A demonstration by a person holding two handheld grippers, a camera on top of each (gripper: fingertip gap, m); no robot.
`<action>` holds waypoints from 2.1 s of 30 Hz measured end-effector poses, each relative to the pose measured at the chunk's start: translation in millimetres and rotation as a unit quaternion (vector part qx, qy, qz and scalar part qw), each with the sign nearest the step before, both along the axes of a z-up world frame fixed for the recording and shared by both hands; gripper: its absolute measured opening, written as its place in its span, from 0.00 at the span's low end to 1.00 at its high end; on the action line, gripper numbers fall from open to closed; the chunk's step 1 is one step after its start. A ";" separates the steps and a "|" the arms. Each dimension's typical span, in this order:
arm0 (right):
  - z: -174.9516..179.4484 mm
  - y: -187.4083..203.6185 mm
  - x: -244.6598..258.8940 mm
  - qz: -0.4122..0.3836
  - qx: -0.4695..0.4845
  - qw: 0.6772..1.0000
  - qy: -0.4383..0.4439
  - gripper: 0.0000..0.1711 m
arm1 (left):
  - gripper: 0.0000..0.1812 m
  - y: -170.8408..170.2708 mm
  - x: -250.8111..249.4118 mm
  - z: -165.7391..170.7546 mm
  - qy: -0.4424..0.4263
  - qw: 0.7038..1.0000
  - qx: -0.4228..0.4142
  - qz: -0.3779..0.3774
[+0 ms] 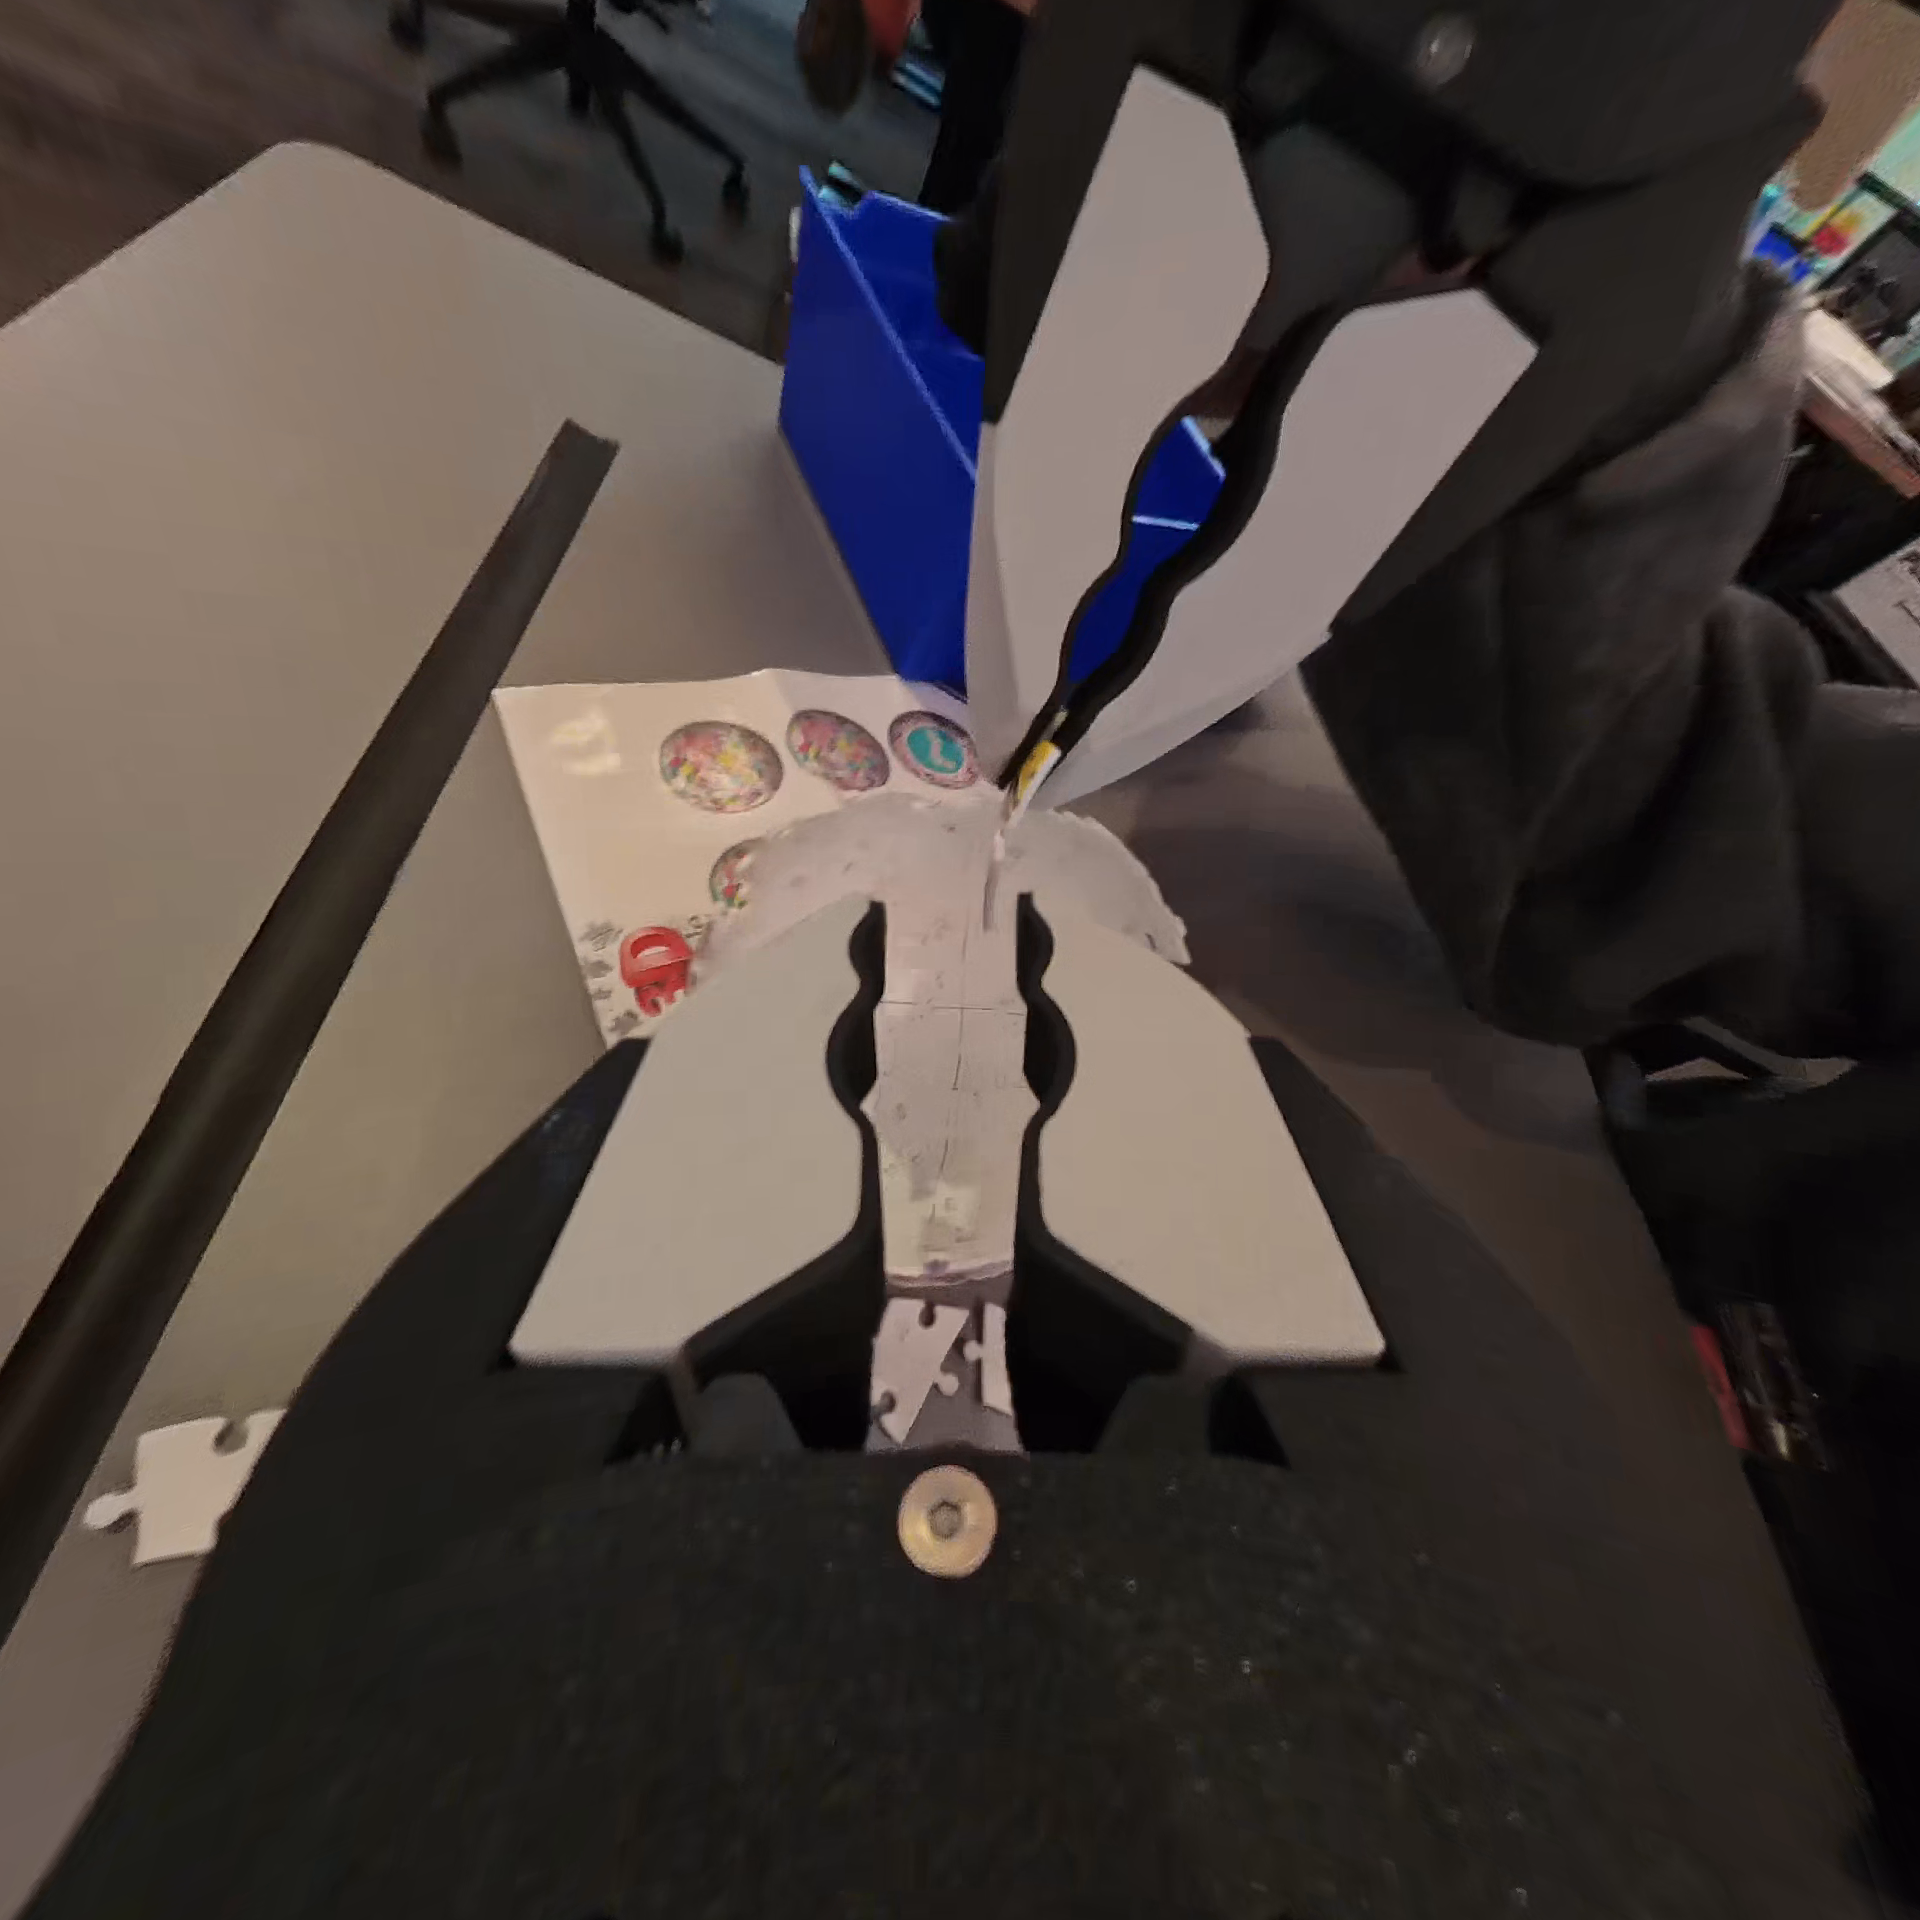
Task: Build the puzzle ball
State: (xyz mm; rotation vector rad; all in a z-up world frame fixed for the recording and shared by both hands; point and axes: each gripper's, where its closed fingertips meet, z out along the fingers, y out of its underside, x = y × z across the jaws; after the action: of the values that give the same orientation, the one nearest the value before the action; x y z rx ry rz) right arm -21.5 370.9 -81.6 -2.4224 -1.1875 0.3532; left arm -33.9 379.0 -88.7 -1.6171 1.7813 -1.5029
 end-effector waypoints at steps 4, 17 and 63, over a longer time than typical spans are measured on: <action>8.8 -0.7 -14.3 0.019 0.032 0.999 0.028 0.01 | 0.11 -12.7 -0.9 2.6 -0.039 0.999 -0.012 -0.025; 42.6 15.1 -6.0 0.002 0.177 0.981 -0.079 0.03 | 0.01 1.1 3.1 15.5 -0.162 0.986 -0.027 0.017; -17.7 24.9 20.5 0.038 0.095 0.982 -0.156 0.01 | 0.23 31.3 -4.0 -26.6 -0.028 0.999 0.002 0.037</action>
State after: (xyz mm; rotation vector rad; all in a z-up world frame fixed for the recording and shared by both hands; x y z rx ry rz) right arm -0.9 395.8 -99.2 -2.3248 -1.3779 -0.1216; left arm -37.9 410.3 -115.3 -1.6063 1.6745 -1.4957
